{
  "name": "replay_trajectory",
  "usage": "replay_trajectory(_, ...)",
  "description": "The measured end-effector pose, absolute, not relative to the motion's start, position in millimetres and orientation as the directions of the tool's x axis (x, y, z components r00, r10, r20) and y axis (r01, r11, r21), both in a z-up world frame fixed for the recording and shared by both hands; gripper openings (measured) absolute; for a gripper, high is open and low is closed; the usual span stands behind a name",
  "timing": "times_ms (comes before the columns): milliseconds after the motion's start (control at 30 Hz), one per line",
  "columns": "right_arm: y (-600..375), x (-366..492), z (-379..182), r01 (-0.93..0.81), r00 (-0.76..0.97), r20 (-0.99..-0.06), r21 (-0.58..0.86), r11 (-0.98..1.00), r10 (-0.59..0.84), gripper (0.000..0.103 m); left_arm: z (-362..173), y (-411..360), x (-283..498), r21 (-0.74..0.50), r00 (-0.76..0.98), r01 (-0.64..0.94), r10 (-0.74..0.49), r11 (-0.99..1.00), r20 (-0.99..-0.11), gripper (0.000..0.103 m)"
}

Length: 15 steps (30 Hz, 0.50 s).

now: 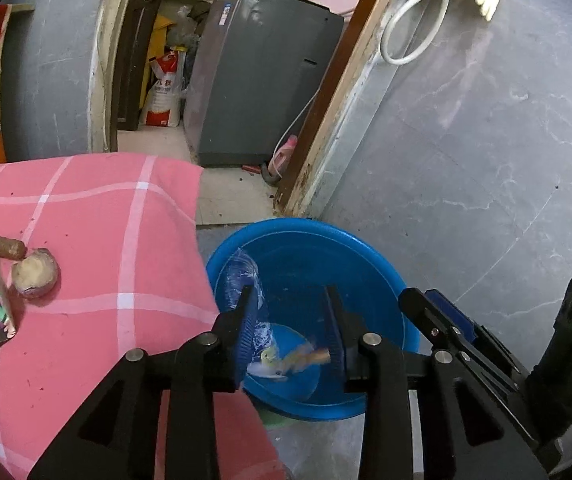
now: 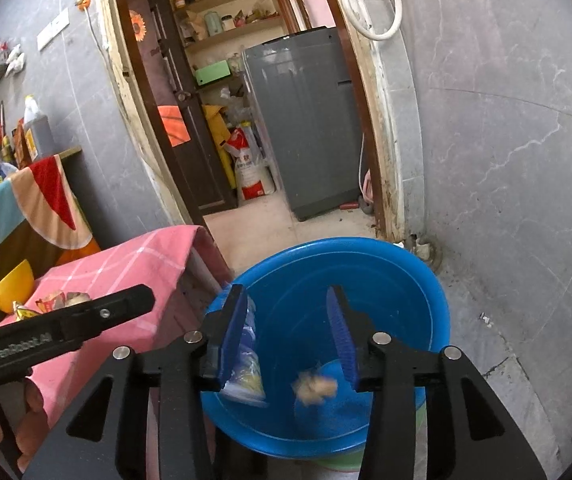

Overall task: Collect trash
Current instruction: 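Carry both items over the blue bucket and open both tools to drop them, then move both tools back over the trash on the table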

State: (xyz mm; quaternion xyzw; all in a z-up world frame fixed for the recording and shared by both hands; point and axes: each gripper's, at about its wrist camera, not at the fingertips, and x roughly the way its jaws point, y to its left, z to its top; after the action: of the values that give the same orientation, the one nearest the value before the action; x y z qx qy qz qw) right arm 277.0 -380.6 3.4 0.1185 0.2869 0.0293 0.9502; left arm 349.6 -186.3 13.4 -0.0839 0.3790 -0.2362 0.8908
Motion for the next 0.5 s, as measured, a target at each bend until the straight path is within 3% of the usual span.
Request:
replay_trajectory(133,-380.0,266.8,11.9,0.006,0.861,-0.493,0.251,0.968,0.123,0.046,21.9,-173.0,336.4,-0.323,0.642,0.355,-0.480,0.877,-0.598,0.031)
replay_trajectory(300,-373.9,251.5,33.6,-0.018,0.904,-0.411,0.239,0.971,0.118,0.054,40.0,-153.2,316.1,-0.309,0.716,0.333,-0.452,0.891,-0.532,0.051)
replay_trajectory(367,-369.9,243.7,43.5,-0.029,0.921,-0.373,0.229,0.973,0.115,0.070,50.0,-141.0,303.7,-0.297,0.756,0.317,-0.430,0.900,-0.494,0.056)
replay_trajectory(433,-364.2,235.5,54.1,-0.046,0.938,-0.327,0.219,0.975,0.117,0.078,58.5,-129.1,292.6,-0.283,0.791,0.303,-0.406,0.910,-0.459,0.064)
replay_trajectory(500,-358.1,229.1,63.0,-0.057,0.949,-0.294,0.203,0.977,0.116,0.083,67.4,-115.8,279.0,-0.271,0.828,0.273,-0.369,0.923,-0.423,0.085)
